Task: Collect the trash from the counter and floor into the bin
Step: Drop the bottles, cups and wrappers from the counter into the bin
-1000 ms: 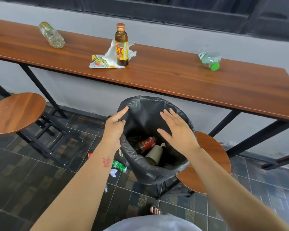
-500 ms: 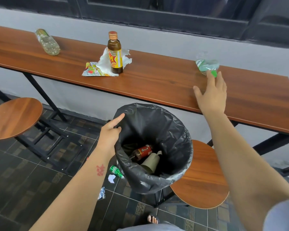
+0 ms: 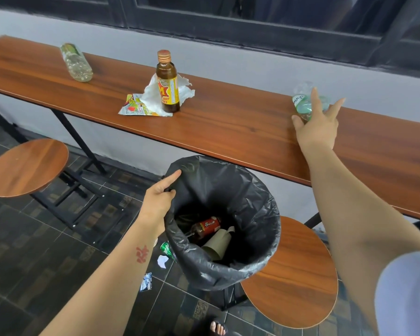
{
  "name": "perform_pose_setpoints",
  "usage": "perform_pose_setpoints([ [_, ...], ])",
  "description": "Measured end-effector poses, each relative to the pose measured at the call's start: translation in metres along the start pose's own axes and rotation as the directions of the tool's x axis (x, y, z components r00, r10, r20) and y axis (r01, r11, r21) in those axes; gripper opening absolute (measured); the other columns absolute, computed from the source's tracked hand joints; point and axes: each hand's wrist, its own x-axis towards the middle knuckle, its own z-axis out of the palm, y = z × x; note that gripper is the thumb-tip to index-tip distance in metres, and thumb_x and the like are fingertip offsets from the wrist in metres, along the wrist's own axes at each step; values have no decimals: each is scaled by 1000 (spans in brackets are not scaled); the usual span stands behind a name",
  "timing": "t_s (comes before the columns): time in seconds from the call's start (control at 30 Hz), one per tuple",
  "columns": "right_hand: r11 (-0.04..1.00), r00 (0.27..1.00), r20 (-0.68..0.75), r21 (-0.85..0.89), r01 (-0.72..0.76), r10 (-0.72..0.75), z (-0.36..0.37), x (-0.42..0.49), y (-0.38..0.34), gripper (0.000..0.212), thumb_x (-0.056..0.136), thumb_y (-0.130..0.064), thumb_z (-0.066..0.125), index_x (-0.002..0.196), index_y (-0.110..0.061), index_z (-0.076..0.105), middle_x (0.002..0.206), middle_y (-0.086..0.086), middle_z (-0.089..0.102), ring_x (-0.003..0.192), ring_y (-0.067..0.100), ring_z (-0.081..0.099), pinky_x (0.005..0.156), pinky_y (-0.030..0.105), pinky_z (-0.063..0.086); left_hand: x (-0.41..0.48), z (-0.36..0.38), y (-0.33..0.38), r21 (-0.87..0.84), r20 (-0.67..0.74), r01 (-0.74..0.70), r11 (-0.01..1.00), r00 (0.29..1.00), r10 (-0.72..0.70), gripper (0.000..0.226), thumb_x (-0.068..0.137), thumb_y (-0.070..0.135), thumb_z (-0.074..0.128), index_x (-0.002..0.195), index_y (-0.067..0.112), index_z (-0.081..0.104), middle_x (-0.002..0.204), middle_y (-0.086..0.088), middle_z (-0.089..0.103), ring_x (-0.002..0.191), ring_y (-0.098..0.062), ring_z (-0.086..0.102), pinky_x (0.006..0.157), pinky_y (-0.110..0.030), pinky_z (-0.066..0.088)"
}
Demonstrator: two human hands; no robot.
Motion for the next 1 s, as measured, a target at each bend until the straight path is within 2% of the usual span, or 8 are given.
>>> perform_pose_setpoints([
  [0.13, 1000, 1000, 11, 1, -13, 13, 6, 14, -3, 71, 95, -35, 59, 150, -47, 16, 162, 14, -6, 141, 41, 28, 112, 46, 34, -1, 2, 3, -1, -14, -4, 1000, 1000, 4, 52, 98, -9, 43, 123, 29, 70, 135, 4, 60, 121, -17, 57, 105, -39, 46],
  [0.23, 998, 999, 4, 36, -51, 51, 9, 17, -2, 60, 98, -24, 55, 149, -40, 28, 161, 15, 7, 135, 38, 36, 106, 46, 37, -1, 4, 3, 13, -26, -14, 1000, 1000, 14, 53, 98, -10, 43, 123, 29, 69, 136, 6, 59, 123, -15, 55, 104, -33, 46],
  [0.33, 998, 998, -41, 44, -36, 38, 8, 12, -3, 52, 97, -22, 55, 145, -31, 37, 156, 18, 19, 126, 40, 43, 103, 45, 39, -2, 5, 3, 37, -24, -18, 999, 1000, 19, 52, 98, -9, 43, 124, 30, 69, 137, 7, 57, 124, -14, 53, 100, -28, 46],
  [0.43, 996, 998, -68, 84, 7, -1, 6, 1, -4, 51, 96, -23, 57, 143, -32, 39, 156, 17, 21, 124, 40, 47, 100, 45, 41, -4, 5, 4, 32, -25, -1, 999, 1000, 2, 51, 99, -8, 43, 126, 29, 68, 136, 8, 56, 122, -16, 53, 104, -35, 46],
  [0.53, 987, 991, -107, 133, 91, -77, 4, -23, -3, 53, 94, -25, 60, 142, -34, 41, 157, 17, 20, 125, 38, 49, 101, 45, 41, -5, 4, 4, 15, -30, 23, 1000, 999, -23, 52, 99, -7, 42, 124, 30, 69, 134, 6, 58, 118, -19, 57, 103, -42, 48],
  [0.7, 946, 966, -154, 223, 237, -206, -12, -91, -12, 52, 94, -27, 61, 143, -33, 42, 159, 11, 20, 138, 31, 39, 102, 43, 43, -14, 0, 6, 11, -21, 10, 1000, 1000, -10, 51, 99, -7, 43, 125, 28, 69, 124, 6, 59, 107, -17, 58, 100, -36, 49],
  [0.87, 883, 927, -94, 283, 375, -364, -21, -167, -21, 55, 92, -31, 65, 143, -34, 44, 159, 6, 22, 141, 21, 33, 97, 29, 41, -21, -15, 7, 22, 3, -23, 1000, 1000, 23, 52, 98, -8, 44, 126, 29, 68, 136, 7, 57, 120, -16, 56, 103, -33, 47],
  [1.0, 784, 838, -70, 318, 533, -541, -18, -218, -19, 52, 92, -32, 65, 141, -31, 49, 159, 5, 25, 140, 11, 32, 83, 21, 52, -29, -31, 12, -11, -2, -40, 999, 999, 40, 50, 99, -6, 44, 128, 28, 67, 129, 10, 56, 100, -9, 58, 81, -17, 52],
])
